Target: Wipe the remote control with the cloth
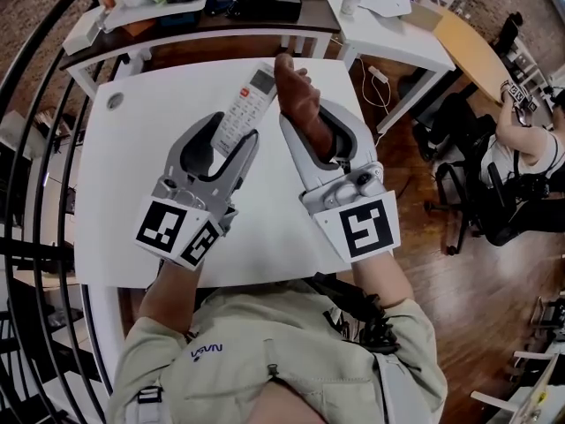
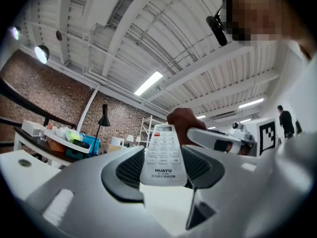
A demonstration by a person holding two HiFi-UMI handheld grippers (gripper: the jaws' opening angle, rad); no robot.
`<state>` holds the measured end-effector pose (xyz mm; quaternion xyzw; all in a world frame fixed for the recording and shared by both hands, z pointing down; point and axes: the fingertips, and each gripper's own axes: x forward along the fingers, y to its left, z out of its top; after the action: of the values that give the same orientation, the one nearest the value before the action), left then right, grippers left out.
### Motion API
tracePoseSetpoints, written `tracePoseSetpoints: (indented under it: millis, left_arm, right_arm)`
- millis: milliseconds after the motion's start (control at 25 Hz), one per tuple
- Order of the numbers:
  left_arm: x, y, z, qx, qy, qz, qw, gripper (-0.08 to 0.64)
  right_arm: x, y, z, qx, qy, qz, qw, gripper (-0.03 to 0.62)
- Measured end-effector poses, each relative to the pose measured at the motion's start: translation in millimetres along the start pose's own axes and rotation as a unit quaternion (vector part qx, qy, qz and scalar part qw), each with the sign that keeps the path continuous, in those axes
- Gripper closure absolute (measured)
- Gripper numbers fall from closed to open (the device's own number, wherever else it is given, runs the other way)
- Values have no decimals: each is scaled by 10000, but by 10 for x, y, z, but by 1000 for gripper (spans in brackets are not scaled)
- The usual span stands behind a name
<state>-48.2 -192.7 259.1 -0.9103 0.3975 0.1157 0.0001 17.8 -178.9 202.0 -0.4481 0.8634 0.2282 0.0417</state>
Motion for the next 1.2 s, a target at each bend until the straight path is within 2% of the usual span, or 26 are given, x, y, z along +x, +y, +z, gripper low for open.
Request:
tracePoseSetpoints:
  millis: [120, 280, 400, 560, 640, 800, 880, 1000, 1200]
  left_arm:
    - [-9, 42, 47, -596, -145, -80, 9981, 318]
    - [-29, 95, 112, -1244, -317, -203, 9915, 318]
    - [-42, 120, 138, -1546, -369, -279, 9869, 318]
    - [-30, 91, 114, -1746, -355, -412, 9831, 316]
    - [-28, 77, 119, -1824, -360, -472, 9814, 317]
    - [-41, -7, 153, -1958, -380, -698, 9774, 316]
    - [-50, -61, 167, -2038, -395, -825, 9747, 316]
    - [-56, -101, 187, -2197, -427, -968, 9698, 316]
    - [-60, -96, 233, -2455, -532, -1067, 9620, 316]
  right_arm:
    - [2, 124, 20, 131, -85, 244, 9996, 466]
    - [-5, 360, 10, 313, -131, 710, 9969, 465]
    - [-32, 482, -14, 575, -150, 1011, 9931, 465]
    - [-110, 454, -61, 998, -259, 1213, 9873, 465]
    - [-138, 337, -66, 923, -304, 1107, 9891, 465]
    - [-140, -155, -31, 810, -312, 177, 9961, 465]
    - [-118, -327, -23, 740, -289, -89, 9968, 465]
    - [-56, -322, -15, 538, -258, -12, 9982, 465]
    - [32, 60, 32, 272, -325, 530, 9977, 465]
